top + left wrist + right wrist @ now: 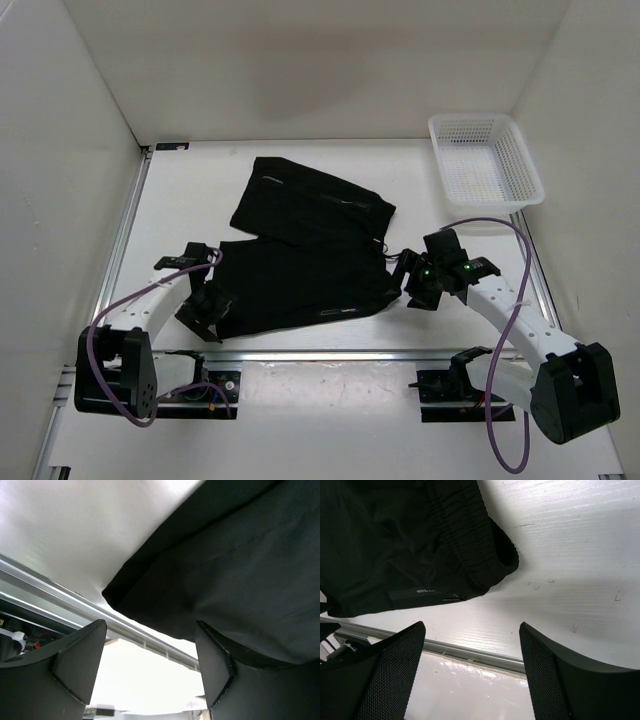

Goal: Fold and stack the shorts
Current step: Fold the shorts

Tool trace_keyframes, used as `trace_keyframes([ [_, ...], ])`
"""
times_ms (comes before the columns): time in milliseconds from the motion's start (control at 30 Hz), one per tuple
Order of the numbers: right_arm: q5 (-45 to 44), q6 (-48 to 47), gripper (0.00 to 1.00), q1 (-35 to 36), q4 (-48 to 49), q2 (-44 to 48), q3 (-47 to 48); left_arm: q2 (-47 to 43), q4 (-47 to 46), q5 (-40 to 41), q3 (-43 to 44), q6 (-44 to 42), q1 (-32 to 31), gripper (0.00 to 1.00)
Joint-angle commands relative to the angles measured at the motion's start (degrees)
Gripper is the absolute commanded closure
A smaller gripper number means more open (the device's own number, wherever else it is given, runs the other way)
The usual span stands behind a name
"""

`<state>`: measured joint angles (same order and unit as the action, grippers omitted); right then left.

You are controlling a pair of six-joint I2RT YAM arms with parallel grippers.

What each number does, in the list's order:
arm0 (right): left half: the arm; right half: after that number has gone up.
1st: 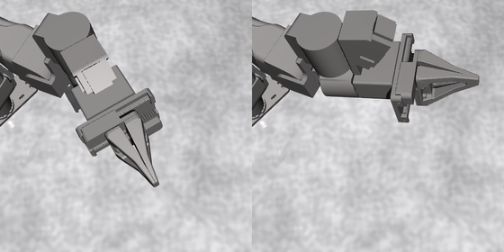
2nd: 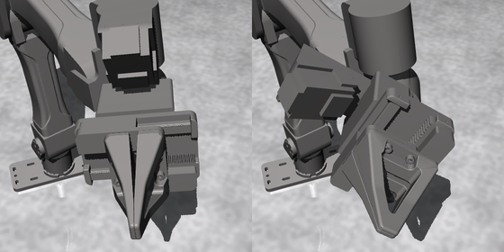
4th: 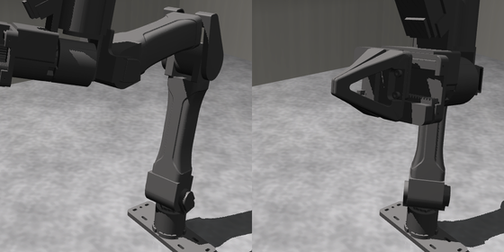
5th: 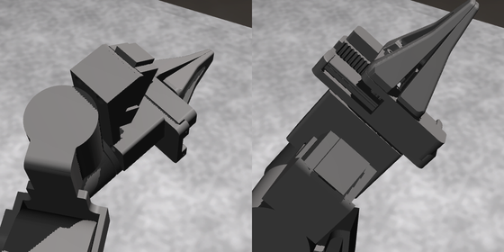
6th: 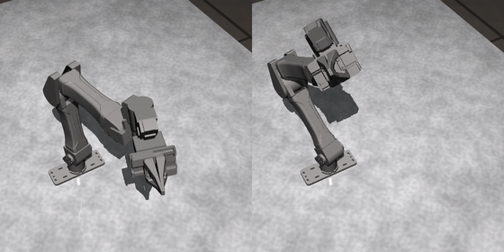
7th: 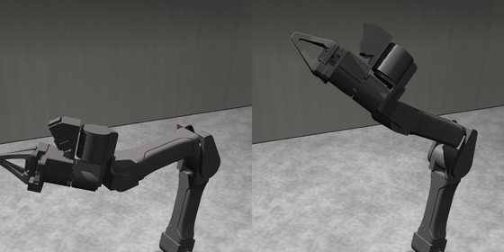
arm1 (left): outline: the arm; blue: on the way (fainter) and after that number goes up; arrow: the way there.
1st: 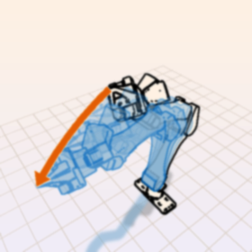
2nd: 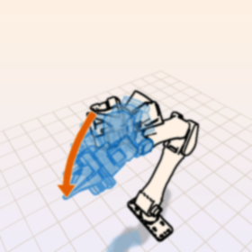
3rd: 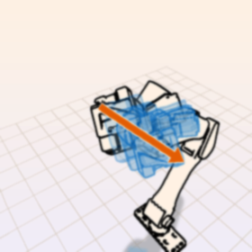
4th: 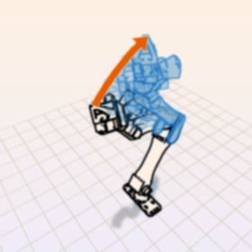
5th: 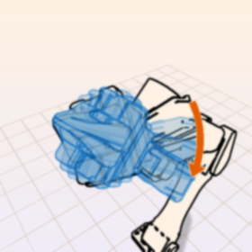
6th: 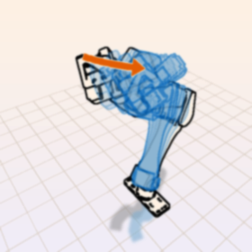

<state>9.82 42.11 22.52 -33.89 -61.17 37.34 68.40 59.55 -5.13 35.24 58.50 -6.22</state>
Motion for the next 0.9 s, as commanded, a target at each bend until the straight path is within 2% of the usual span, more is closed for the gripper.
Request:
trace_keyframes([
  [0, 1.2, 0.7, 0.19, 0.1, 0.1, 1.0, 1.0, -1.7, -1.5, 2.6, 0.2, 3.9, -0.2, 0.20],
  [133, 2.0, 1.4, 0.19, 0.1, 2.1, 0.5, -0.7, 3.7, -5.0, 4.9, 1.2, 3.9, -0.2, 0.37],
  [167, 3.5, 2.0, 0.18, 0.1, 3.3, 0.5, -1.4, 6.6, -5.5, 4.9, 1.2, 3.2, -0.2, 0.47],
  [267, 6.8, 4.6, 0.18, -0.6, 8.1, -1.2, -4.9, 9.3, -7.0, 4.9, 1.2, 2.7, -0.2, 0.66],
  [300, 7.3, 5.3, 0.21, -0.6, 9.4, -1.8, -6.6, 9.3, -7.5, 4.9, 1.2, 2.7, -0.2, 0.84],
  [333, 7.8, 6.8, 0.23, -0.6, 10.8, -1.9, -7.3, 9.3, -7.5, 4.9, 1.8, 2.1, -0.2, 0.90],
  [433, 6.9, 7.4, 0.29, -0.6, 15.3, -3.2, -7.8, 7.8, -7.5, 4.9, 2.5, 1.0, -0.2, 0.90],
  [567, 4.9, 6.2, 0.33, -0.6, 18.3, -9.5, -6.2, 4.2, -6.2, 5.6, 3.7, 1.0, -0.7, 0.90],
  [700, 7.4, 6.2, 0.46, 0.0, 22.0, -15.2, -4.6, 3.5, -3.7, 6.1, 6.9, 0.3, -0.7, 0.90],
  [733, 7.4, 6.2, 0.57, 0.0, 22.0, -15.9, -3.9, 2.9, -3.0, 7.3, 7.5, 0.3, -0.7, 0.90],
  [800, 5.4, 6.2, 0.71, 0.0, 22.5, -15.9, -3.9, 2.4, -1.9, 7.8, 8.3, 0.3, -0.7, 0.90],
  [833, 4.5, 6.2, 0.84, 0.0, 21.7, -15.9, -3.9, 0.7, -0.8, 8.5, 9.0, 0.3, -0.7, 0.90],
  [867, 3.8, 6.2, 0.91, 0.0, 21.2, -15.1, -3.9, 0.0, -0.1, 8.6, 9.1, 0.3, -0.7, 0.90],
])
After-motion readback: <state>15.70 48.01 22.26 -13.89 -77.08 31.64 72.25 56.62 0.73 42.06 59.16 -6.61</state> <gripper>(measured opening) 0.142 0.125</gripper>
